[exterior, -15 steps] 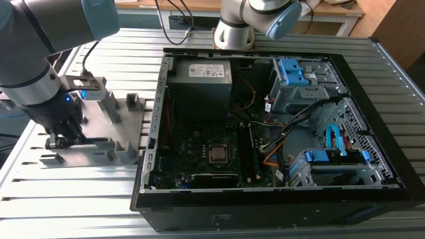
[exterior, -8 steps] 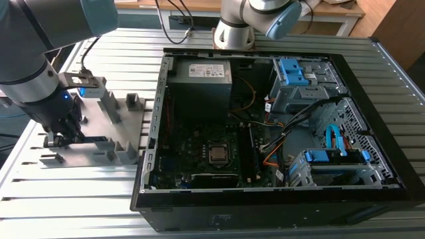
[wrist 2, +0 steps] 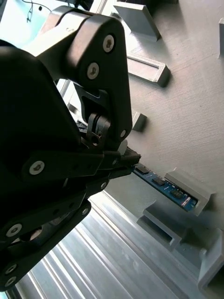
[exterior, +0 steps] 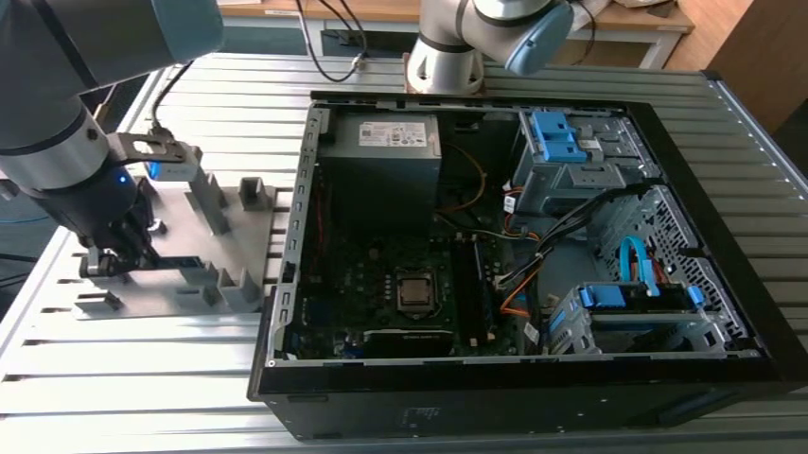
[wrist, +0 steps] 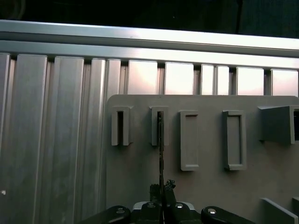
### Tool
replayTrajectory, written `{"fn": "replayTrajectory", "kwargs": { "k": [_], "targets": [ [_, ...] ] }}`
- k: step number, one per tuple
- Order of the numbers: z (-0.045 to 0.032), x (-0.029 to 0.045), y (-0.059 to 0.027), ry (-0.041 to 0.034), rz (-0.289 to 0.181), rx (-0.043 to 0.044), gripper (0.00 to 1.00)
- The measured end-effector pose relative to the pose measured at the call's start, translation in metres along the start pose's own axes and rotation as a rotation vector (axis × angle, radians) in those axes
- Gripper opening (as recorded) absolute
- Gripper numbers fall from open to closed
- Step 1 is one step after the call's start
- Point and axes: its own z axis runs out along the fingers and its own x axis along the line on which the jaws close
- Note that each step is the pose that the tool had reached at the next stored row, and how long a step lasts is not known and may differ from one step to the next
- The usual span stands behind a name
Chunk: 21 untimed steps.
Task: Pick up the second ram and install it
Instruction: 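Pick up the second ram and move it above second insertion slot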
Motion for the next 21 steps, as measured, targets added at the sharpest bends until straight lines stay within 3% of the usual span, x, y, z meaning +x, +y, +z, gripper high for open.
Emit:
{"fn": "replayTrajectory", "kwargs": {
  "k": [21],
  "targets": [
    [-0.0191,-0.0008,0.0007,-0.0001,0.0,0.0,0.14]
  ]
}}
